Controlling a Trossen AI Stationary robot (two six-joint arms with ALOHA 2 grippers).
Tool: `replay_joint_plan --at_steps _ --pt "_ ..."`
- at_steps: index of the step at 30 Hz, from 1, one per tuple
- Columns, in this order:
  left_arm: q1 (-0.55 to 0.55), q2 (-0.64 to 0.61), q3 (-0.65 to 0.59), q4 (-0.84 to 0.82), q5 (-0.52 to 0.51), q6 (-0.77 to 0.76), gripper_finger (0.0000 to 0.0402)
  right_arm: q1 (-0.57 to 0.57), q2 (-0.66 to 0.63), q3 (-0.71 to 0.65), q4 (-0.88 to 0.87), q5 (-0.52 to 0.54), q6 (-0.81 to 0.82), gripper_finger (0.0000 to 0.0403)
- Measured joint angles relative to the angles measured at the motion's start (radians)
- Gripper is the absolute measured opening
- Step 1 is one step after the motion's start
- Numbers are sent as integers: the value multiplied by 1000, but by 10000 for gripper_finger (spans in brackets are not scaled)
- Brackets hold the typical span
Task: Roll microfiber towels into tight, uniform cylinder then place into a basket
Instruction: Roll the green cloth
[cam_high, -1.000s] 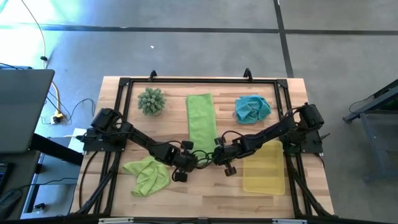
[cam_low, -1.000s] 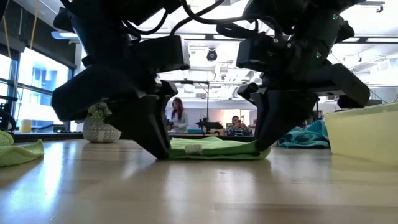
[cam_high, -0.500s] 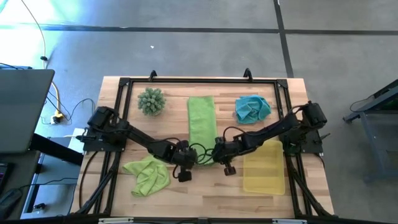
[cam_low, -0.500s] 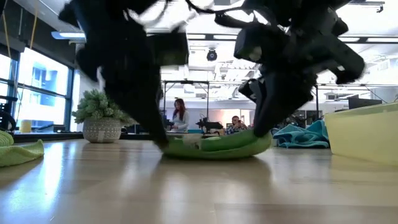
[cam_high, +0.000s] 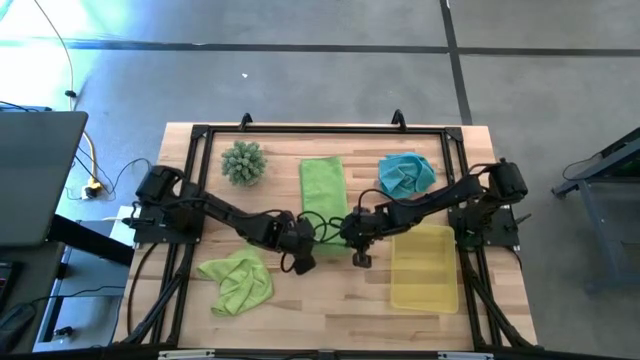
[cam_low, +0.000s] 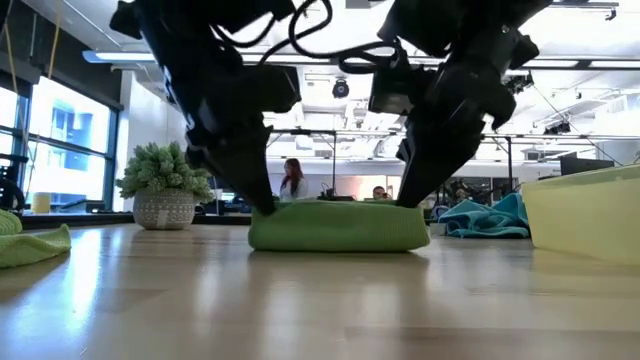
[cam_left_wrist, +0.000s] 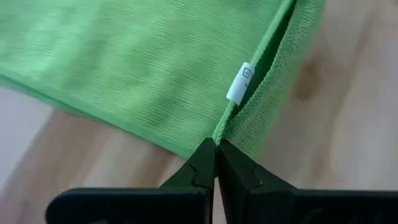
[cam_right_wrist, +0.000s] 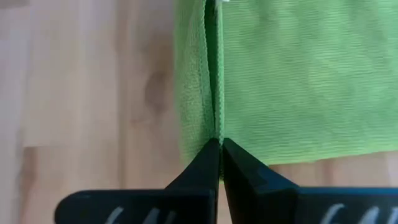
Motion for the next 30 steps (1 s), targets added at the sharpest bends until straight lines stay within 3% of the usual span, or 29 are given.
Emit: replay_joint_plan --at_steps 8,19,30 --pt "17 19 0 16 6 17 1 0 1 0 -9 47 -26 6" --pt "17 52 2 17 12 10 1 -7 -30 52 -124 79 -63 102" --pt "17 55 2 -12 -9 -9 1 88 -7 16 50 63 -114 86"
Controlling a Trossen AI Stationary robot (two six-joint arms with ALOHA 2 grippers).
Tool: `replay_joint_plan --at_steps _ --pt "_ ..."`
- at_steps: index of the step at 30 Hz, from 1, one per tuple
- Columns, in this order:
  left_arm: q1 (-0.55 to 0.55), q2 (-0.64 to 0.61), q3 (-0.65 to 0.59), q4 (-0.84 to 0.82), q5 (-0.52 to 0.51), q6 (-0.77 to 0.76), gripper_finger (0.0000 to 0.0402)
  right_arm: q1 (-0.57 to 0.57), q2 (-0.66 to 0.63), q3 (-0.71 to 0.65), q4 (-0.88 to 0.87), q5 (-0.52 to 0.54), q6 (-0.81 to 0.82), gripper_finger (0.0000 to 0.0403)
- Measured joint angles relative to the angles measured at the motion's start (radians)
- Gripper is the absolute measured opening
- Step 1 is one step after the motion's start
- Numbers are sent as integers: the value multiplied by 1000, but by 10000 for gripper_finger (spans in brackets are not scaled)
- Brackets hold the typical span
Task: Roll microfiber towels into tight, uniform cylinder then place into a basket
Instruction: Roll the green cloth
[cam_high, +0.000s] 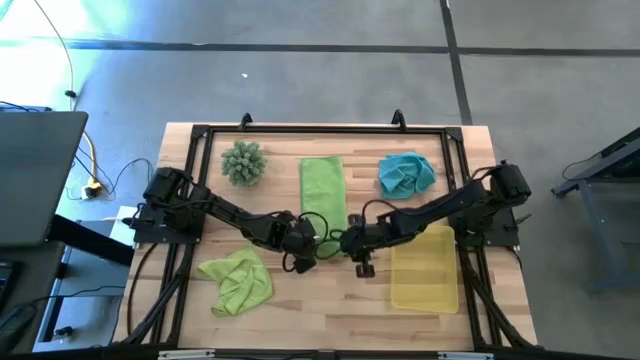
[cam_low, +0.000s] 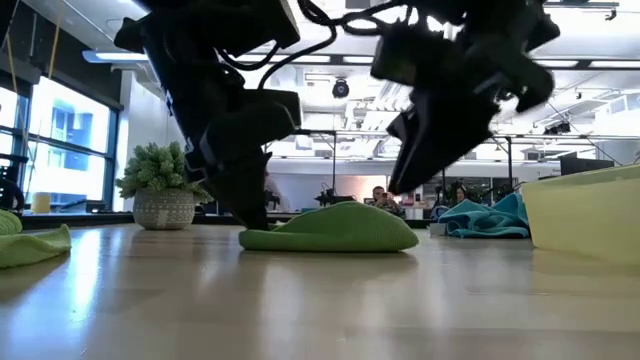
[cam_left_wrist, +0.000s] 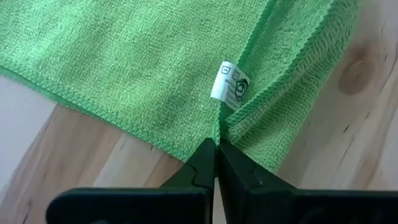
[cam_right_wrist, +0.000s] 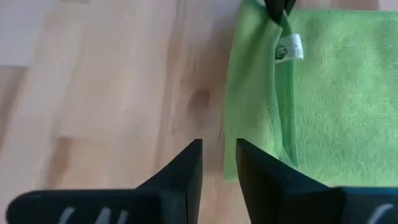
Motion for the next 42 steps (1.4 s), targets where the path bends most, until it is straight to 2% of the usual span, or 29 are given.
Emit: replay_joint_plan --at_steps 7,17,25,29,34,39,42 --pt "-3 0 -1 -2 -12 -8 1 3 63 0 1 155 18 80" --pt "-3 0 -1 -7 -16 -10 1 -2 122 4 -45 144 70 80" --pt "-3 -1 0 -3 -16 -11 14 -2 50 6 -82 154 70 80" --pt "-3 -1 0 -2 -16 -11 13 1 25 8 -60 153 104 80" --pt "-3 -1 0 -1 -16 -10 12 23 49 0 65 143 92 80" --pt "-3 -1 0 -1 -15 -9 16 33 86 -2 66 152 109 81" --pt "-3 -1 0 -1 -14 -8 17 32 97 -2 66 155 111 96"
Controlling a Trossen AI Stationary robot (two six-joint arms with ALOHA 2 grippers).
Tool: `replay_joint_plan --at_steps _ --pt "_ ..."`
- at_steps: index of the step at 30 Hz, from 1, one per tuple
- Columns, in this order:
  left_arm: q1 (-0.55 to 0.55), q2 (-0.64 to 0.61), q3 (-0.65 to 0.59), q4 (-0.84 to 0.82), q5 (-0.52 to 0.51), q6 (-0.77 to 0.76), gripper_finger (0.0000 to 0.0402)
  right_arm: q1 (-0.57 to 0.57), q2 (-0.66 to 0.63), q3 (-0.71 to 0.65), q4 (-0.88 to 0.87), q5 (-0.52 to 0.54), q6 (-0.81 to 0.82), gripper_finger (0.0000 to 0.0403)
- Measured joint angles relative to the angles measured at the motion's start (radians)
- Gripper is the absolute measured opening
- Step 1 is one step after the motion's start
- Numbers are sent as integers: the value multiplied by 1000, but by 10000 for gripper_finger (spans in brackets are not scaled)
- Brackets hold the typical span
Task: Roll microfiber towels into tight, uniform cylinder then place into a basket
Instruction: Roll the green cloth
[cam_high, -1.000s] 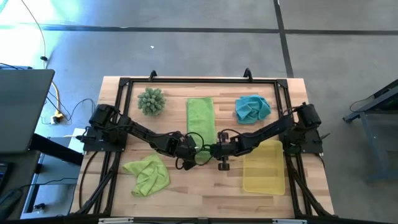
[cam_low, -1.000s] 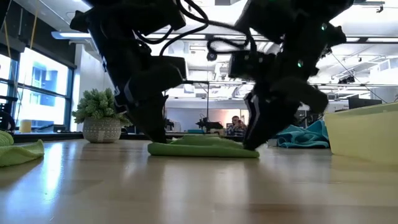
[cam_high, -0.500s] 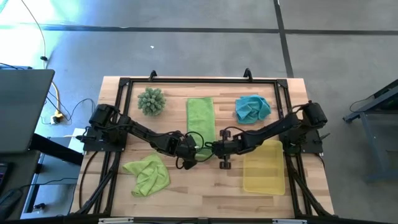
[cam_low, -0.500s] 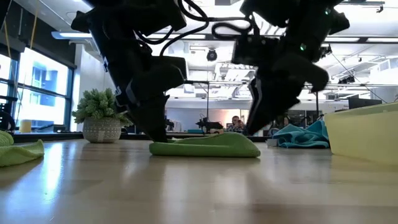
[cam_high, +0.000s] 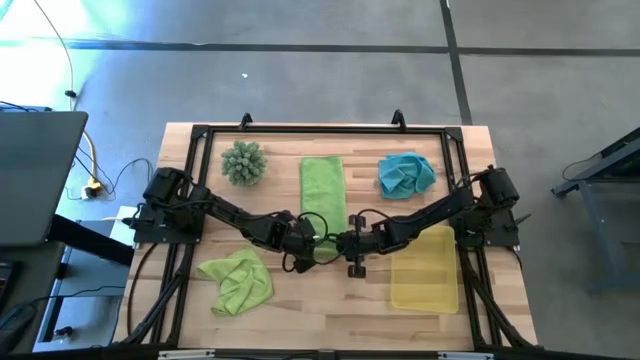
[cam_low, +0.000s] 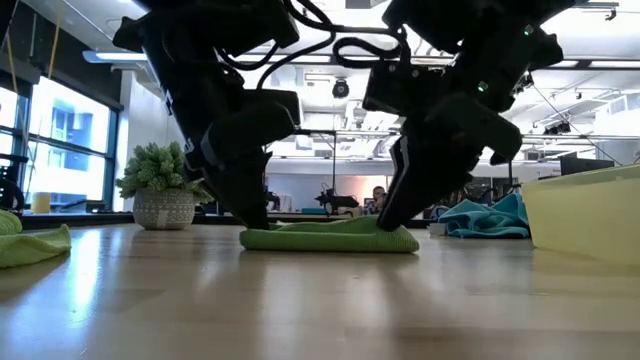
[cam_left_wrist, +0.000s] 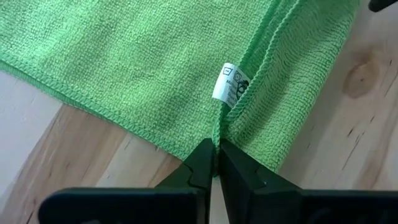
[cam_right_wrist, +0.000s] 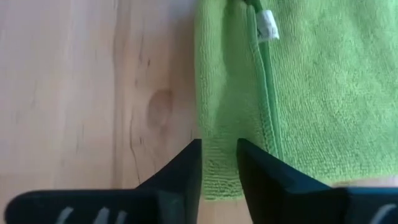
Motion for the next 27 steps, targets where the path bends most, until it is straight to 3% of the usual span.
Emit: replay_joint_plan --at_steps 10,20,27 --pt "0 0 0 0 14 2 17 0 22 0 -19 -8 4 182" --pt "-27 0 47 -31 -5 142 17 0 65 5 -42 -11 21 175" --pt "-27 0 167 -232 10 260 51 0 67 4 -46 -13 32 172"
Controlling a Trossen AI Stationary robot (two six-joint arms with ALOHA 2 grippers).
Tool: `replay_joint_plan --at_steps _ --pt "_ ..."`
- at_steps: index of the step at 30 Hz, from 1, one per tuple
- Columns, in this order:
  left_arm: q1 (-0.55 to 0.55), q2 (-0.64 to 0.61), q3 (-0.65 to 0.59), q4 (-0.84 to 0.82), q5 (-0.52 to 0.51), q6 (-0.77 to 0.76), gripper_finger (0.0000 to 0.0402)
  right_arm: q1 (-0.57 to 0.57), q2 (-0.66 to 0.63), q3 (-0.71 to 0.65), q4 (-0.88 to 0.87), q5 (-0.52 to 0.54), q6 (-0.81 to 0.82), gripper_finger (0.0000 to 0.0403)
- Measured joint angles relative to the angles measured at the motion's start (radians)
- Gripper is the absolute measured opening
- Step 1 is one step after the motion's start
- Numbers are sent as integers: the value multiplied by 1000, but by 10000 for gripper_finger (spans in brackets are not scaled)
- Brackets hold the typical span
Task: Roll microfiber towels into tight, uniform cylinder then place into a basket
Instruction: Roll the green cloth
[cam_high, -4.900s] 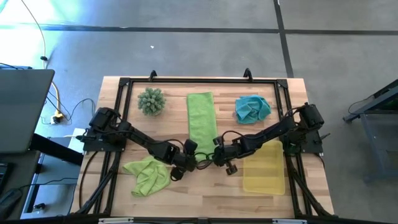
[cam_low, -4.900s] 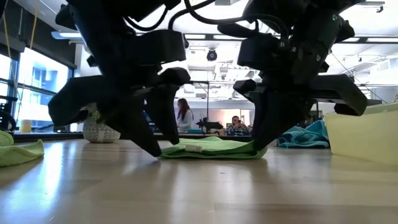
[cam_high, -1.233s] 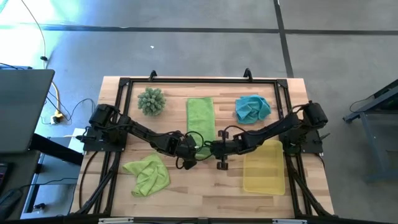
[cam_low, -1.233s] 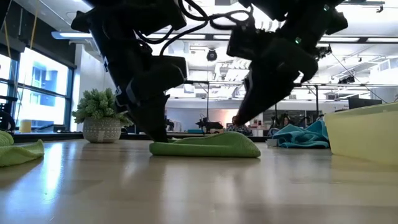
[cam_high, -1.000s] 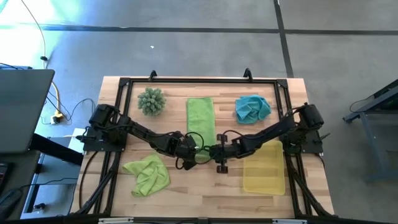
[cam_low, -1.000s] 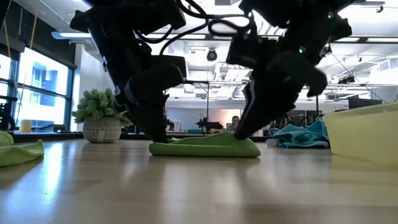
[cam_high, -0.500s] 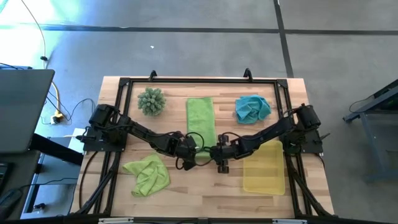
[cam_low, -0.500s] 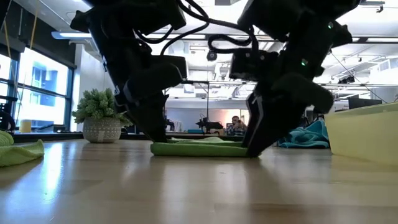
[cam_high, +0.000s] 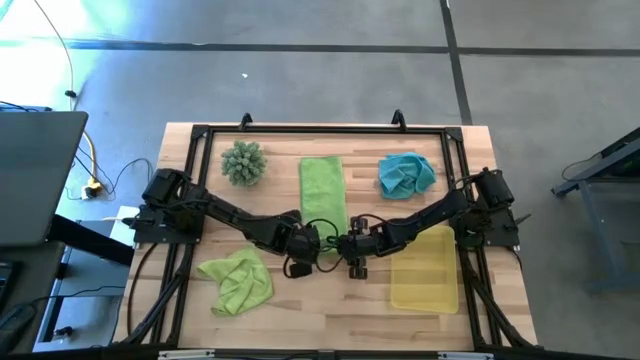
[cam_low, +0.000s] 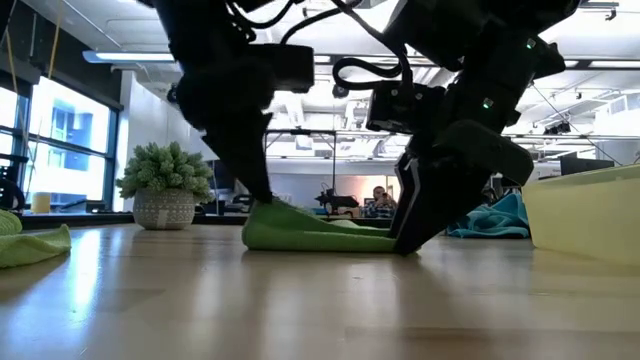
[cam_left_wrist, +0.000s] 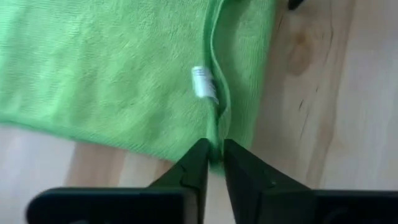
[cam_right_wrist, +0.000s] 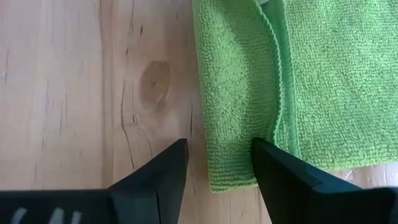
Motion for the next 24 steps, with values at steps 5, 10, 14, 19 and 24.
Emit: replay_joint_plan --at_steps 5,10,14,19,24 --pt "13 0 39 -199 -31 -10 112 0 1 0 -1 -3 5 172" --pt "18 0 28 -270 -65 -10 149 0 2 -1 -3 -4 6 171" --pt "-2 -27 -6 -380 -81 78 147 -1 2 1 -14 -25 13 171" --pt "0 -162 -119 -468 -85 9 130 -1 3 2 -16 -29 28 171" --pt "-14 -414 -316 -286 -45 -174 120 -3 3 1 -14 -30 32 171"
